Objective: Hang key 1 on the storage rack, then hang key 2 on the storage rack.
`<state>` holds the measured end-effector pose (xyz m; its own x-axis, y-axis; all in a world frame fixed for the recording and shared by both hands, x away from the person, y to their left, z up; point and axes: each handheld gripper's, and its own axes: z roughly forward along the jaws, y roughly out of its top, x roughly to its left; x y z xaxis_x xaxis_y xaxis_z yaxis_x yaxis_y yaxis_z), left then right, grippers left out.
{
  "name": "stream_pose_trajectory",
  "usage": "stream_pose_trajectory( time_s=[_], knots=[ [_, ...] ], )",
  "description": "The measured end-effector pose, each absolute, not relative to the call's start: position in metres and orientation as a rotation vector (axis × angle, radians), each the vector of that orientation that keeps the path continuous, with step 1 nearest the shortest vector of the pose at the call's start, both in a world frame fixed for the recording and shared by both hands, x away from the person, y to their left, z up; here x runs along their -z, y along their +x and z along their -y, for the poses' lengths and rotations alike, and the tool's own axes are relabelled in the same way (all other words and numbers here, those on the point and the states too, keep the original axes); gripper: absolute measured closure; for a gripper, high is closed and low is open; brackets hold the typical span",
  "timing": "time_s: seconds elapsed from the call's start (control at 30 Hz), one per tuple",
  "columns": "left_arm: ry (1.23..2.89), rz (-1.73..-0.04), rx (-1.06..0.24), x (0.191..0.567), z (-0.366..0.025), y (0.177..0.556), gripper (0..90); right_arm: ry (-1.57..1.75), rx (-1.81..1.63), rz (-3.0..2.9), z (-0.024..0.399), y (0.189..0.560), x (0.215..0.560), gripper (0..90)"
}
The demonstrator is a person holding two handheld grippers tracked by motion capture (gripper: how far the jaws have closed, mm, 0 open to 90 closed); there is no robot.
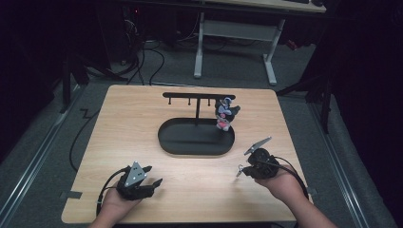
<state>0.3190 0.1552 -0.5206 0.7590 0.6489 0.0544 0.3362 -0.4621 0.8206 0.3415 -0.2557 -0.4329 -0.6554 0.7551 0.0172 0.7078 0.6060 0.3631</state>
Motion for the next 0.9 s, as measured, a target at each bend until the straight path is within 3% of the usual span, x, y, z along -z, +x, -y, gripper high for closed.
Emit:
stream_pose_trajectory(
  time_s=[0.9],
  knots=[
    [2.080,-0.749,-0.450,0.522,-0.157,0.320,38.3,1.196,-0.551,-2.712,0.243,0.358,0.421,88.9]
  ],
)
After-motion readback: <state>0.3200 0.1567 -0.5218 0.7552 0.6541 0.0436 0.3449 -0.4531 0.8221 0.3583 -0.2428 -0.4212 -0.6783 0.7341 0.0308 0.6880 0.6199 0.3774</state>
